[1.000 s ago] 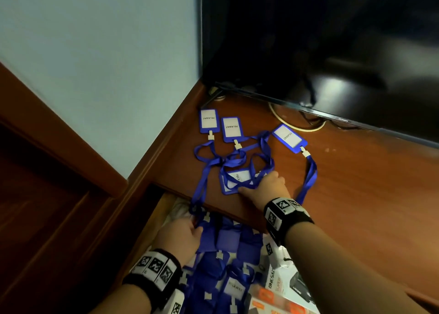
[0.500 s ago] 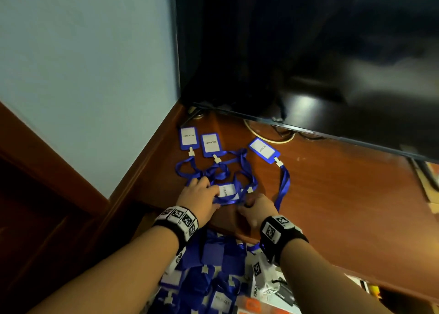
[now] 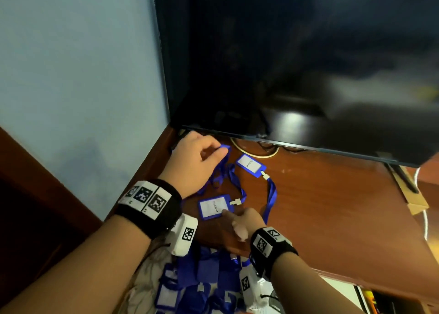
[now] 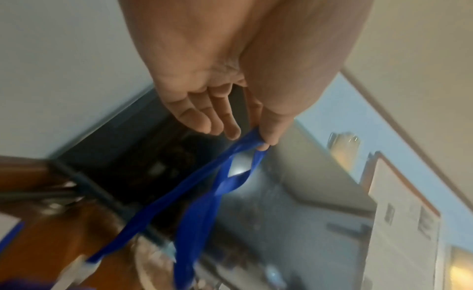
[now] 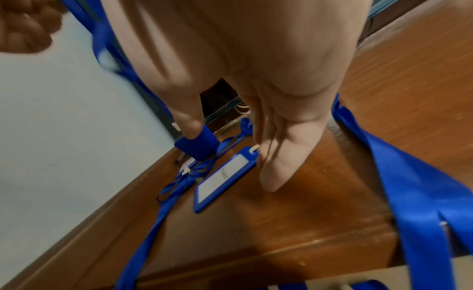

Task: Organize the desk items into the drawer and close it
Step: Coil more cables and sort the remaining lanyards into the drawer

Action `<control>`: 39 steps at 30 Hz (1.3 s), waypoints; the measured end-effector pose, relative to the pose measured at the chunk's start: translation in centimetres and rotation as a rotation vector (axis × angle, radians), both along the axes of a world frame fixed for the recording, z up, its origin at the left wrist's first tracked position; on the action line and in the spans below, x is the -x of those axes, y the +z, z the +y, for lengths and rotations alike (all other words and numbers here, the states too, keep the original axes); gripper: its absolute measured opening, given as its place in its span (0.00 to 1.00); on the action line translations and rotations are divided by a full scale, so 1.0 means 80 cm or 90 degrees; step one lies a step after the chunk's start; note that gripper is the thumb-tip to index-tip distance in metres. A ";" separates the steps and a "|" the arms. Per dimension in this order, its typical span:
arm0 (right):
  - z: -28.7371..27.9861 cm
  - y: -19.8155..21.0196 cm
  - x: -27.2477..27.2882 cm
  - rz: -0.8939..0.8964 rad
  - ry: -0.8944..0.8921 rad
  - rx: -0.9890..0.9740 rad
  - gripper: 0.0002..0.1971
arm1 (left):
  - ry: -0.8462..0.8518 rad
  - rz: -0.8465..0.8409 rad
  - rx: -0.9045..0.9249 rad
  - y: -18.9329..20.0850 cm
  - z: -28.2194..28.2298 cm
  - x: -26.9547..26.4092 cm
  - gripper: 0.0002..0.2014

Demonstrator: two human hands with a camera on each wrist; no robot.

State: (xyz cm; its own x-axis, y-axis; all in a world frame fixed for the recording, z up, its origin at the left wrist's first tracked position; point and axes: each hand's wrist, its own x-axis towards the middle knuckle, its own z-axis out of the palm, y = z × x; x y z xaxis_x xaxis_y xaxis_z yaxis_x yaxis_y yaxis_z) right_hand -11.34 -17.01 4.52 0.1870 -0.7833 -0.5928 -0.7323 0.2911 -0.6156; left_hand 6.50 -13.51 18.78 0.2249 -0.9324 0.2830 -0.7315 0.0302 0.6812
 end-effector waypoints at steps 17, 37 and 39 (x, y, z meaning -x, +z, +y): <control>0.030 0.157 -0.016 -0.435 0.129 0.245 0.06 | -0.144 0.144 0.274 0.262 0.034 0.017 0.06; 0.034 0.429 0.130 -0.592 0.035 0.549 0.08 | -0.403 0.525 -0.135 0.185 0.039 0.061 0.39; 0.027 0.432 0.137 -0.597 -0.011 0.566 0.08 | -0.429 0.566 -0.096 0.191 0.053 0.081 0.32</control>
State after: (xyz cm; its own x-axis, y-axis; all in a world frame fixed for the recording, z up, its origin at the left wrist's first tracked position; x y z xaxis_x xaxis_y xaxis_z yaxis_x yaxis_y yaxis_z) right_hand -22.27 -14.83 39.06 0.2312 -0.8454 0.4815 0.0824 -0.4761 -0.8755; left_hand 0.05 -9.26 34.02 -0.2718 -0.9510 0.1472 0.1495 0.1093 0.9827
